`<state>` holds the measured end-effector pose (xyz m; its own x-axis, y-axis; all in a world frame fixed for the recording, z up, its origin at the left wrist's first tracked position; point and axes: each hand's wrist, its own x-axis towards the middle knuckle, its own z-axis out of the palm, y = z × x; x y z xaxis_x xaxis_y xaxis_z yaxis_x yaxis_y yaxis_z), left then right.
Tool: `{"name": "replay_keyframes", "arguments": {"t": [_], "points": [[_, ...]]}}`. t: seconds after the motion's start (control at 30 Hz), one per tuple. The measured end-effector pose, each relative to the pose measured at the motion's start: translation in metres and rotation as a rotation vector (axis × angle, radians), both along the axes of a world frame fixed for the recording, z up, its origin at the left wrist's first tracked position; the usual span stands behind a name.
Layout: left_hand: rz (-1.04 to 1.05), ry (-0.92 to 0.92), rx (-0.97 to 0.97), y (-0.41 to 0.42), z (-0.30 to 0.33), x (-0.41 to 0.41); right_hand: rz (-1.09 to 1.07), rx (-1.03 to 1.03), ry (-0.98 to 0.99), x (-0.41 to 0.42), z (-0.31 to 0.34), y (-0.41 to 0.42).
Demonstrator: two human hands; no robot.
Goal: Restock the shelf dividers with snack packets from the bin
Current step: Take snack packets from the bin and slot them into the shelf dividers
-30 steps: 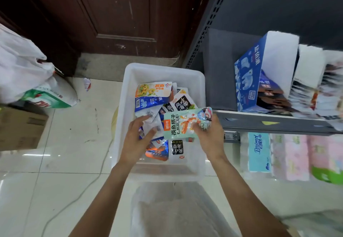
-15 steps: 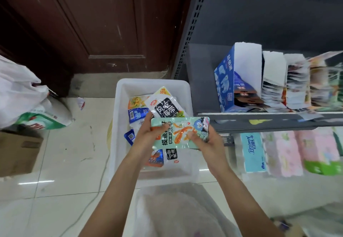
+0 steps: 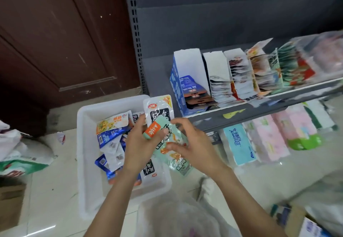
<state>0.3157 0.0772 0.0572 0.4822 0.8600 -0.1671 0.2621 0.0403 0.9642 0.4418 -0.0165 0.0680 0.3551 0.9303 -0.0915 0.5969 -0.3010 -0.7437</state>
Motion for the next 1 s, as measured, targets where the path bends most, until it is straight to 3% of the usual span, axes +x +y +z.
{"name": "replay_keyframes", "arguments": {"t": [0.3,0.5,0.67,0.87,1.0], "points": [[-0.141,0.001,0.240,-0.057,0.034,0.125,-0.232,0.142,0.477,0.147,0.022,-0.096],[-0.046,-0.067,0.092,-0.094,0.036,0.223,-0.625,0.260,0.709,0.259,0.034,-0.170],[-0.021,-0.052,0.031,-0.108,0.035,0.277,-0.549,0.328,0.538,0.333,0.046,-0.191],[-0.043,-0.015,0.126,-0.092,0.045,0.333,-0.341,0.364,0.186,0.426,0.060,-0.171],[-0.022,-0.025,0.149,-0.075,0.044,0.371,-0.377,0.638,0.262,0.472,0.079,-0.130]]}}
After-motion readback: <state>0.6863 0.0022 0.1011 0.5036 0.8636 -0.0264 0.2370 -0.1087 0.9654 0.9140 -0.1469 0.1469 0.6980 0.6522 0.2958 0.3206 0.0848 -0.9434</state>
